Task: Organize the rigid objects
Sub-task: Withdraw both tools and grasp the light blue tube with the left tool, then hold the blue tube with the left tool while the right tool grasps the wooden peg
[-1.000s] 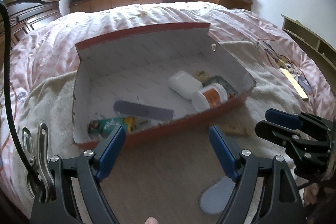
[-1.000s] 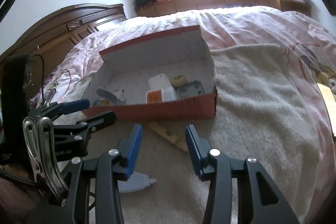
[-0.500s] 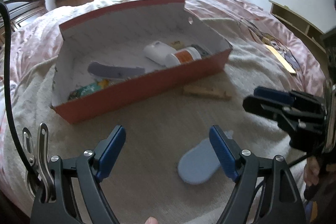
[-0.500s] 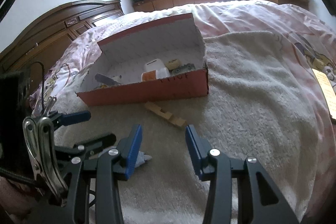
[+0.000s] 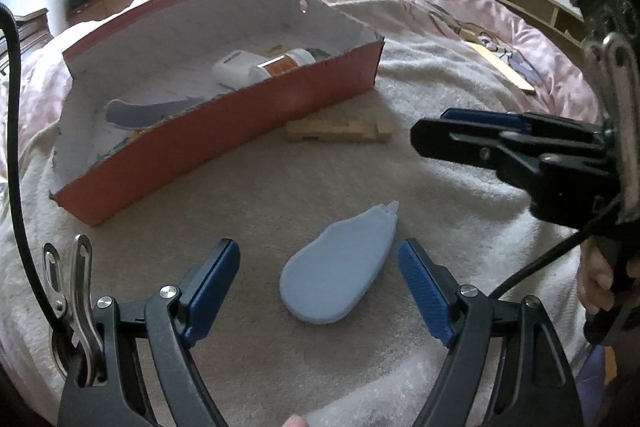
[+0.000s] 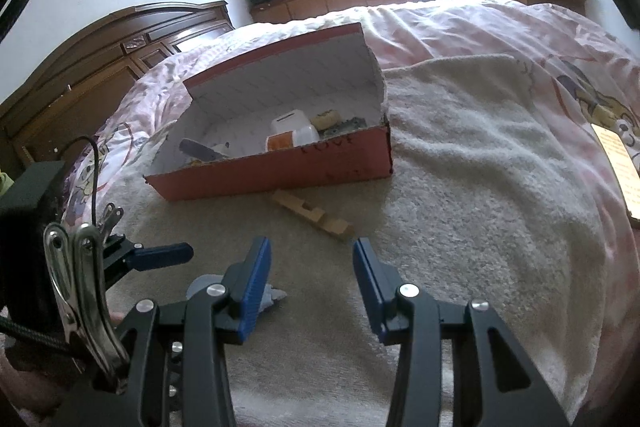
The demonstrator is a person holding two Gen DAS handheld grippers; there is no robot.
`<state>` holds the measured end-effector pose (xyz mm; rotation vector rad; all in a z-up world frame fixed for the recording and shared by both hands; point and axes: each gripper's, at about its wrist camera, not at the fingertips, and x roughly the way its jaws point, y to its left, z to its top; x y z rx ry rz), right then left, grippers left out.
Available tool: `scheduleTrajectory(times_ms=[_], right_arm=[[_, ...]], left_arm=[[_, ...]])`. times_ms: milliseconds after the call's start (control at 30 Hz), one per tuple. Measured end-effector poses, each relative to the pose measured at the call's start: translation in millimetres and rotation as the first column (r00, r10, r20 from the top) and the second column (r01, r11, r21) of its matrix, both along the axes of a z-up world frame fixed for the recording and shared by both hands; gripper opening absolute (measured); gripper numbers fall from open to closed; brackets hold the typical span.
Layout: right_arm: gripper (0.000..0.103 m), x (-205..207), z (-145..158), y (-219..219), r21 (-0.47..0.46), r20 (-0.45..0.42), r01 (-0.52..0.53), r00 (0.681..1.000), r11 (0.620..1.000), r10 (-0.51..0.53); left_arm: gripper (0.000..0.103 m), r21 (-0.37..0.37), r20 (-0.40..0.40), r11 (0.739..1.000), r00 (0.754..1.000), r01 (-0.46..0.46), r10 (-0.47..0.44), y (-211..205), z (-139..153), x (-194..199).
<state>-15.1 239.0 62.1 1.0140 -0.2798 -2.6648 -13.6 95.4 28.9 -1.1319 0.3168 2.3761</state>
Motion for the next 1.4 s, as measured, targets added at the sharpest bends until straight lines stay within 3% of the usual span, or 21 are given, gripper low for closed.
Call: scheduleTrajectory(times_ms=[267, 333, 400, 667, 933, 1033, 1400], right_arm=[[0.045, -2, -4, 7, -0.011, 0.016, 0.022, 1.000, 1.000, -0.022], [0.045, -3, -4, 8, -0.015, 0.018, 0.022, 1.000, 1.000, -0.022], [0.045, -3, -4, 9, -0.020, 0.018, 0.021, 1.000, 1.000, -0.020], [0.045, -5, -7, 5, -0.020, 0.030, 0.013, 0.999, 1.000, -0.012], [0.045, -14, -17, -16, -0.043, 0.074, -0.065, 0.995, 0.997, 0.068], [0.045, -25, -24, -23, -0.043, 0.096, -0.086, 0.991, 0.995, 0.090], [0.045, -59, -27, -21, 0.040, 0.093, -0.016, 0.996, 0.999, 0.012]], left_arm=[[0.063, -0.038, -0.006, 0.999, 1.000, 0.006, -0.007, 7, -10, -1], [0.045, -0.029, -0.006, 0.999, 1.000, 0.018, -0.018, 6, -8, 0], [0.039, -0.026, -0.009, 1.000, 1.000, 0.010, -0.010, 3, -6, -1], [0.039, -0.010, -0.016, 0.995, 0.995, -0.102, 0.102, -21, -2, -5], [0.039, 0.047, 0.025, 0.948, 0.950, -0.313, 0.313, -73, -7, -21], [0.039, 0.085, 0.039, 0.940, 0.944, -0.329, 0.327, -81, -8, -22], [0.039, 0.025, -0.076, 0.945, 0.942, -0.325, 0.326, -71, -14, -11]])
